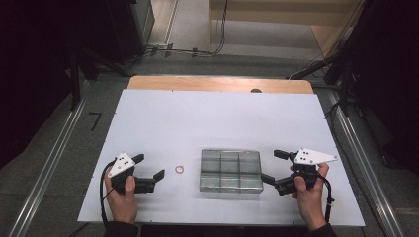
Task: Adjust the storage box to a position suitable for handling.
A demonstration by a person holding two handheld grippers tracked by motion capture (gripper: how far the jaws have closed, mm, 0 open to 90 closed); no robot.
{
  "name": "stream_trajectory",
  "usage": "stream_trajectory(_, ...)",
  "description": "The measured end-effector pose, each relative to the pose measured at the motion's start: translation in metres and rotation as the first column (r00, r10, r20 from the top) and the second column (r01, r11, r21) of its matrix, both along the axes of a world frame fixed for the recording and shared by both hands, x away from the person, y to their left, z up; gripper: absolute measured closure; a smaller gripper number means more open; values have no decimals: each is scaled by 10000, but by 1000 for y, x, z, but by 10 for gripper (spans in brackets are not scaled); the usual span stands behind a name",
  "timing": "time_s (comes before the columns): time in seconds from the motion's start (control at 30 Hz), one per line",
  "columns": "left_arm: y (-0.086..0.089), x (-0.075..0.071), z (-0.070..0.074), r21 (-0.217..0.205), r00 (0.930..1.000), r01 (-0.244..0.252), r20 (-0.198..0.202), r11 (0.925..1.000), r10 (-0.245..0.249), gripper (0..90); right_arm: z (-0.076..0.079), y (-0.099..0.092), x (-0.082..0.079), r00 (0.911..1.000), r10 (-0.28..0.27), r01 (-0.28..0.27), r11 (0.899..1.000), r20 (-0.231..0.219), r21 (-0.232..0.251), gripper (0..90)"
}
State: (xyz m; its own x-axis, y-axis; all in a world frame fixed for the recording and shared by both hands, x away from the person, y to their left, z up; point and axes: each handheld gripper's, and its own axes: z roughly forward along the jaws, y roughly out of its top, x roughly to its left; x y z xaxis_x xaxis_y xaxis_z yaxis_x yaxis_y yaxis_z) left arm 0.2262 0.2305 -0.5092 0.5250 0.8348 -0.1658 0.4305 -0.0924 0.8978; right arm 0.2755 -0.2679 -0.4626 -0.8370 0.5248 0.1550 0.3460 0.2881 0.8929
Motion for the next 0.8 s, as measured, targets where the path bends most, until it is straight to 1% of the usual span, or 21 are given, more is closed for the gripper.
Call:
stream_trajectory(0.07, 1, -1, 1, -98, 10000, 37, 38, 9999, -36, 6, -3, -4, -4, 10000, -12, 12, 9999, -1, 166, 0)
stream_trajectory(0.1, 1, -1, 2, -131, 9999, 21, 121, 9999, -20, 22, -4, -6, -6, 10000, 27, -27, 9997, 2, 225, 0)
stream_trajectory(0.17, -1, -2, 2, -139, 9998, 61, 175, 9999, -59, 32, -5, -8, -9, 9998, -20, 17, 9999, 173, 153, 0)
stream_trajectory(0.2, -2, -1, 3, -83, 9998, 86, 180, 9999, -85, 32, -6, -9, -11, 9997, -20, 17, 9999, 224, 150, 0)
stream_trajectory(0.27, -6, -2, 5, 41, 9996, 239, 162, 9997, -239, 32, -7, -11, -13, 9998, -70, 64, 9995, 182, 321, 0)
stream_trajectory(0.37, -14, -3, 10, 274, 9981, 535, 278, 9982, -543, 32, -10, -15, -16, 9997, -163, 157, 9995, 196, 289, 0)
stream_trajectory(0.43, -19, -4, 12, 314, 9963, 776, 350, 9965, -787, 34, -14, -17, -18, 9996, -236, 233, 9994, 131, 260, 0)
stream_trajectory(0.53, -26, -6, 15, 220, 9935, 1057, 396, 9942, -1065, 45, -17, -19, -20, 9996, -265, 268, 9993, -79, 273, 0)
stream_trajectory(0.6, -30, -6, 16, 95, 9917, 1227, 363, 9924, -1229, 52, -18, -19, -20, 9999, -51, 54, 9999, -142, 155, 0)
stream_trajectory(0.67, -35, -6, 16, 68, 9890, 1443, 320, 9895, -1445, 65, -19, -19, -21, 9997, 166, -167, 9999, -176, -22, 0)
stream_trajectory(0.7, -38, -6, 17, 74, 9866, 1604, 278, 9870, -1605, 66, -19, -19, -21, 9996, 205, -205, 9998, -176, -32, 0)
stream_trajectory(0.8, -45, -7, 17, -1, 9808, 1944, 174, 9809, -1944, 97, -19, -21, -24, 9998, 78, -80, 9999, -190, -96, 0)
